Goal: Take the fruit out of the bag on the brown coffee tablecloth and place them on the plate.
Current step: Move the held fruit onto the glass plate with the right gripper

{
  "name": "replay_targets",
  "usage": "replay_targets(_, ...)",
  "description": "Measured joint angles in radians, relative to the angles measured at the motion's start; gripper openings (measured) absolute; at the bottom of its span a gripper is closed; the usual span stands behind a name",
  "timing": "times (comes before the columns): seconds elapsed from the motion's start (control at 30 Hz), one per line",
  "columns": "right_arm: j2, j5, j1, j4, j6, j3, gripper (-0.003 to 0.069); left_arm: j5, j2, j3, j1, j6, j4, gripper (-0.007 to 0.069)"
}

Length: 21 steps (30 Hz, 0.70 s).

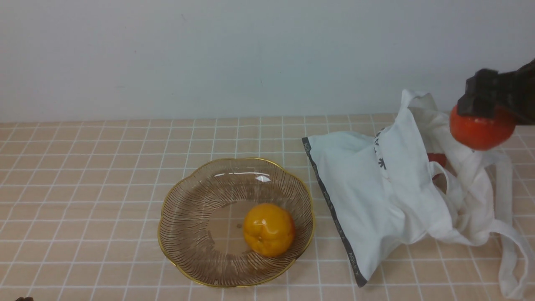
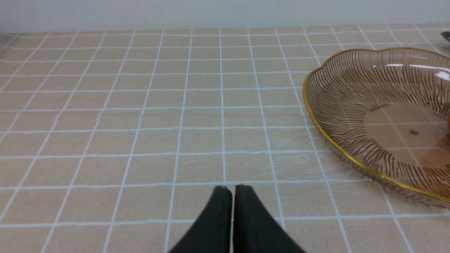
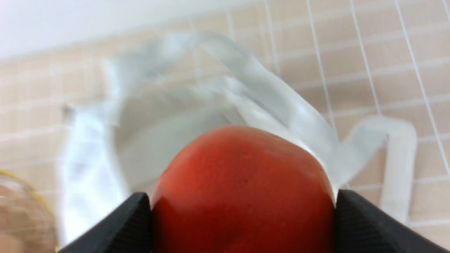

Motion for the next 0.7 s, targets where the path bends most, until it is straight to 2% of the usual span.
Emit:
replay_targets(0.13, -0.087, -0.036, 0.028, 0.150, -0.133, 0.000, 0.0600, 0.000, 0.000, 0.000, 0.000, 0.000, 0.000, -0.0008)
replay_targets(0.23, -0.123, -0.075, 0.113, 0.314, -0.262, 0.000, 0.0600, 0.000, 0.000, 0.000, 0.000, 0.000, 0.000, -0.0008)
replay_targets(0.27, -0.124, -0.077, 0.120, 0.323, -0.270, 0.000, 0.0600, 0.000, 0.000, 0.000, 0.000, 0.000, 0.000, -0.0008)
replay_targets(0.43, -0.082, -0.105, 0.341, 0.519, -0.438, 0.000, 0.0600, 0.000, 0.000, 0.000, 0.000, 0.000, 0.000, -0.0008)
replay_targets(0.53, -0.008, -0.142, 0.457, 0.543, -0.503, 0.000, 0.0600, 0.000, 0.000, 0.000, 0.000, 0.000, 0.000, -0.0008)
replay_targets(0.57, -0.002, -0.142, 0.457, 0.543, -0.503, 0.000, 0.0600, 0.000, 0.000, 0.000, 0.000, 0.000, 0.000, -0.0008)
replay_targets(0.6, 0.047, -0.169, 0.514, 0.540, -0.514, 0.000, 0.0600, 0.000, 0.000, 0.000, 0.000, 0.000, 0.000, -0.0008)
replay_targets(0.7, 0.172, -0.244, 0.603, 0.522, -0.509, 0.000, 0.0600, 0.000, 0.000, 0.000, 0.000, 0.000, 0.000, -0.0008)
